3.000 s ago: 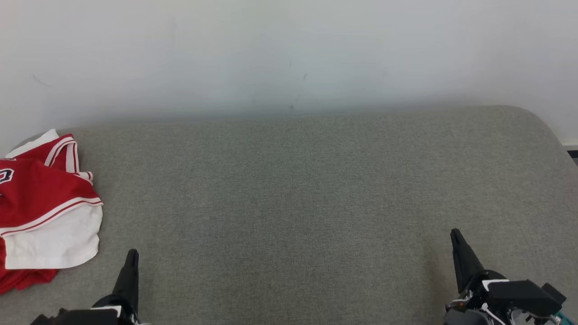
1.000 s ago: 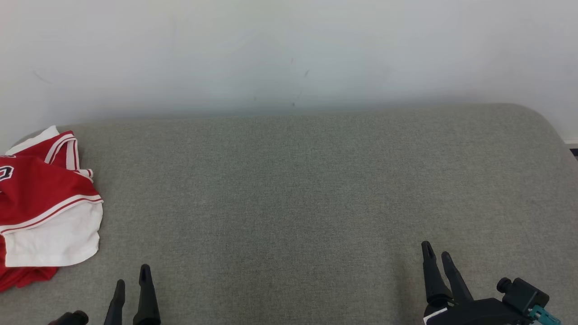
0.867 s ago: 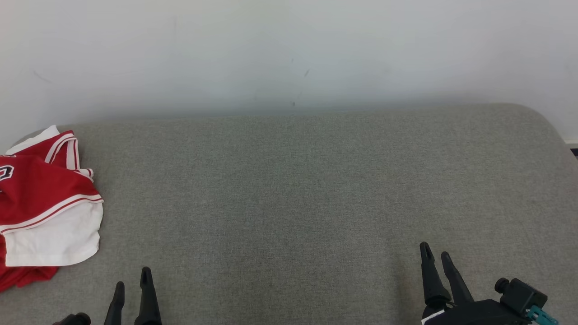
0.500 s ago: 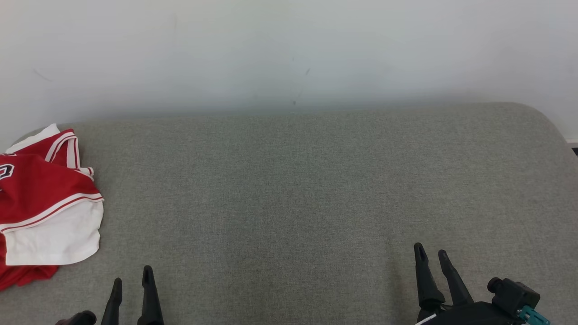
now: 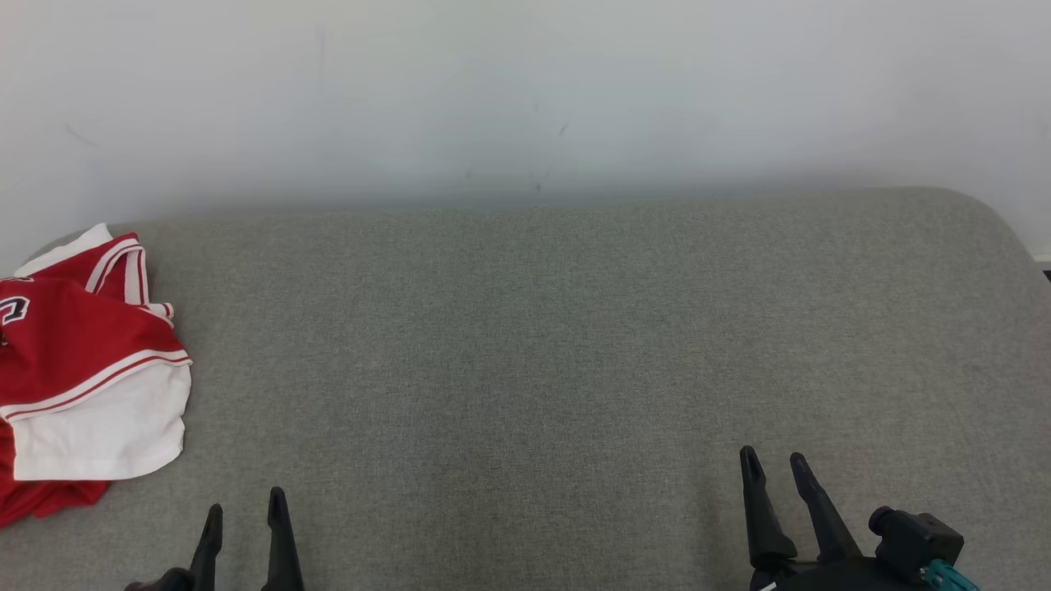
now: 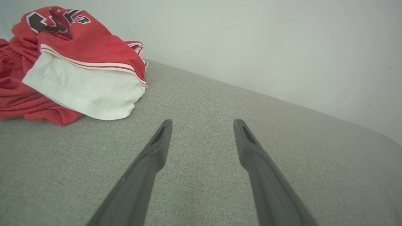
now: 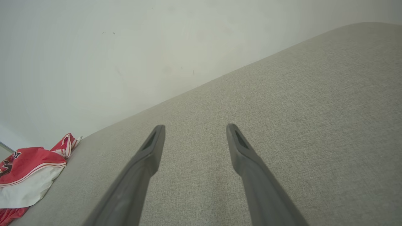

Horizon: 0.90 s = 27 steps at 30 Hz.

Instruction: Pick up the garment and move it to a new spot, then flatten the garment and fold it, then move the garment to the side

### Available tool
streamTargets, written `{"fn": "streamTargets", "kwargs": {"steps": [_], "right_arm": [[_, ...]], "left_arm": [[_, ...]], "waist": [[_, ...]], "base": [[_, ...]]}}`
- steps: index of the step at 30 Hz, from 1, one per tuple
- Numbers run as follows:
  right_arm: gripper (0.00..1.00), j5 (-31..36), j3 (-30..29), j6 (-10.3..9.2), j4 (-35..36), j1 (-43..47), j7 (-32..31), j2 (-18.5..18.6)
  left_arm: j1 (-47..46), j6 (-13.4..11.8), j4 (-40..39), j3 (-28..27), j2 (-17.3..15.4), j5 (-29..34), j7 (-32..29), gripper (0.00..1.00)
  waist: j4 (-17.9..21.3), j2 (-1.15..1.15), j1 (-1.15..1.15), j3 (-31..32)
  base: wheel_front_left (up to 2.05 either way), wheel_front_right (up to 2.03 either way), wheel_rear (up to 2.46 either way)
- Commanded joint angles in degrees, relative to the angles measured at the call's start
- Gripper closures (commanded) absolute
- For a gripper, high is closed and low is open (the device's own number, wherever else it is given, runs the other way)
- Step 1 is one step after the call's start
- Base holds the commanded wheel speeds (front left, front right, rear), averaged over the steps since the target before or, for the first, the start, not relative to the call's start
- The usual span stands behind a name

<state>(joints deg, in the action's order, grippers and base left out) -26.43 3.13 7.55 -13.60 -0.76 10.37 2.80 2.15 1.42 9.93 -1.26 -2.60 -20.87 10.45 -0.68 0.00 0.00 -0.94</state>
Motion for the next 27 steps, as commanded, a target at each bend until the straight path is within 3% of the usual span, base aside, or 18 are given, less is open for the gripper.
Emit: {"fn": "streamTargets", "kwargs": {"steps": [1,27], "right_arm": [[0.00,1.7,0.3,-0.08,0.4,0.4,0.6,0.1],[0.00,13.0,1.8,-0.11,0.5,1.4,3.7,0.1]], "left_arm": [[0.3,-0.4,-0.7,0.1,-0.3,1.6,0.5,0.00],[2.1,-0.3,-1.3,0.2,-0.4,15.1,3.6,0.00]], "waist": [[0.0,0.00,0.00,0.0],[-0.4,0.00,0.00,0.0]], "base": [[0.00,0.00,0.00],[0.00,0.00,0.00]]}}
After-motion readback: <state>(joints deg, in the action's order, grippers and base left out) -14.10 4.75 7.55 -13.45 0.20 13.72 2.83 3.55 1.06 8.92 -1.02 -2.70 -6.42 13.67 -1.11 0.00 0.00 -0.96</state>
